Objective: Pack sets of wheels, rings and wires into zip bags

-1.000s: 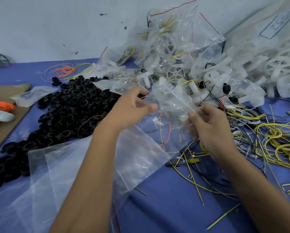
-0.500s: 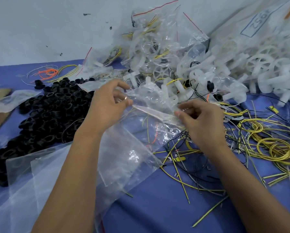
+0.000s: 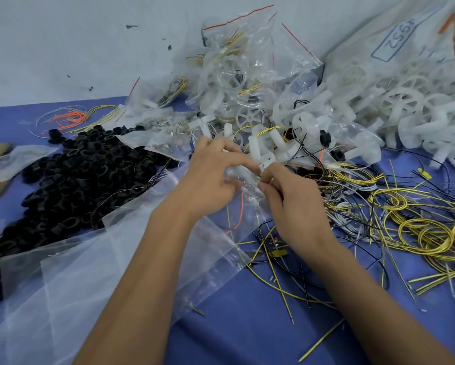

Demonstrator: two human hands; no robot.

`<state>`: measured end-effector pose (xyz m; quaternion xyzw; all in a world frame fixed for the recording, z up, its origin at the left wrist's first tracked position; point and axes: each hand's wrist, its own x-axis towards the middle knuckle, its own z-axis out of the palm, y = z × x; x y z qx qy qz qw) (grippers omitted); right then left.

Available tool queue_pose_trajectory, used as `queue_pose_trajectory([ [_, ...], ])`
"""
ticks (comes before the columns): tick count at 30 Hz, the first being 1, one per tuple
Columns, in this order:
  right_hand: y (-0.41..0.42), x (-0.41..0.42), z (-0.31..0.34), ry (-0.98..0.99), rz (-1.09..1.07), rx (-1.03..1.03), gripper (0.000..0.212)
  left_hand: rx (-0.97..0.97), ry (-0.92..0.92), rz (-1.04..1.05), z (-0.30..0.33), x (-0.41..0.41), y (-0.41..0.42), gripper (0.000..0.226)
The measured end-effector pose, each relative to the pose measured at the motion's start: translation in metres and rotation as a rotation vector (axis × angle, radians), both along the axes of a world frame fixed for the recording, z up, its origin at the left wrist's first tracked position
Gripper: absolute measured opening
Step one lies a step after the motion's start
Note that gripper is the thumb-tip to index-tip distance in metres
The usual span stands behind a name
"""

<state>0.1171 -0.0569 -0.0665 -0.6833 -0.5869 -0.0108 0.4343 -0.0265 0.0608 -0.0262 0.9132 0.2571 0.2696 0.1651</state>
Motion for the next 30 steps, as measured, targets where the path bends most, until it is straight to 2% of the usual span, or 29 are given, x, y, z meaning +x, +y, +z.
queue_pose_trajectory([
  [4, -0.0001, -0.0044, 0.0003, -0.026, 0.031, 0.011, 0.012, -0.039, -0.036, 0.022, -0.0022, 0.003, -0.0003, 0.028],
  [8, 0.001, -0.0062, -0.0008, 0.032, 0.042, -0.006, 0.017, -0.159, -0.086, -0.048, -0.0021, 0.0024, -0.0021, 0.029],
  [12, 0.0009, -0.0048, -0.0004, 0.143, 0.044, -0.018, 0.024, -0.21, -0.046, -0.068, -0.004, 0.0022, -0.0026, 0.025],
  [15, 0.0004, -0.0066, 0.0012, 0.12, 0.038, -0.022, 0.026, -0.193, -0.013, -0.107, -0.0043, 0.0038, -0.004, 0.032],
  [20, -0.0009, -0.0071, 0.0026, 0.182, 0.043, -0.039, 0.043, -0.171, 0.047, -0.08, -0.0051, 0.0033, -0.0023, 0.021],
  [24, -0.0009, -0.0077, 0.0054, 0.221, 0.02, -0.065, 0.035, -0.158, 0.112, -0.061, -0.0081, -0.0009, -0.0003, 0.02],
  [30, -0.0013, -0.0057, 0.0057, 0.335, 0.014, -0.093, 0.013, -0.191, 0.083, -0.049, -0.0092, -0.0015, -0.001, 0.017],
])
